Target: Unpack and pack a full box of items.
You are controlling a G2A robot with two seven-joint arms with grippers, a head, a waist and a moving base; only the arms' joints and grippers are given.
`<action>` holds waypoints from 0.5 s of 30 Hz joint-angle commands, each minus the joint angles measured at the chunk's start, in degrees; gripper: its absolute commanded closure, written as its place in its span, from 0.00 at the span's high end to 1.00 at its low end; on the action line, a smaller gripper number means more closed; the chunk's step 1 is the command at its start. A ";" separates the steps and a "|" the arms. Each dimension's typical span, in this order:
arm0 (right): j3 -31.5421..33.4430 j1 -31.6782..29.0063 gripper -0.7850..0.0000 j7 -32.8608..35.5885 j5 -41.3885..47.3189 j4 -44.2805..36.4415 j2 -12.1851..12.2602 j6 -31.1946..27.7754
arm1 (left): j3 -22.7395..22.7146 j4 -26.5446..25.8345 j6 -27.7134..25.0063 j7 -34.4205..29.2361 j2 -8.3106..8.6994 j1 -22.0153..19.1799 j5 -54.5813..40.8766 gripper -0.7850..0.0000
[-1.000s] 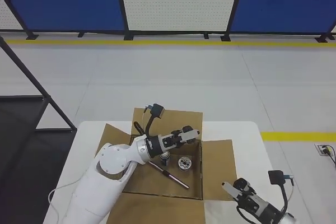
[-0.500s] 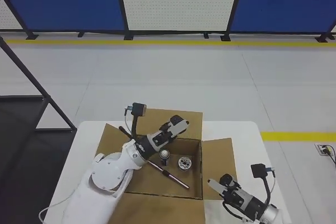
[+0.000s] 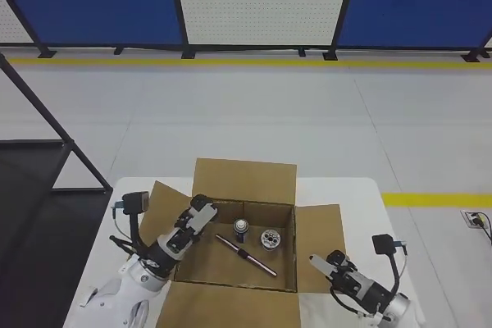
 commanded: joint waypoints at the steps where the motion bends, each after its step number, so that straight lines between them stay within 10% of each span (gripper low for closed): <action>1: 0.00 0.00 1.00 -0.01 0.01 0.00 0.00 0.00 | -0.38 -0.32 -0.18 -1.00 0.10 0.36 -0.18 1.00; 15: -0.60 -0.42 1.00 -1.27 -0.07 0.15 0.03 -0.34 | -0.57 -0.52 -0.10 -0.15 0.08 0.56 0.05 1.00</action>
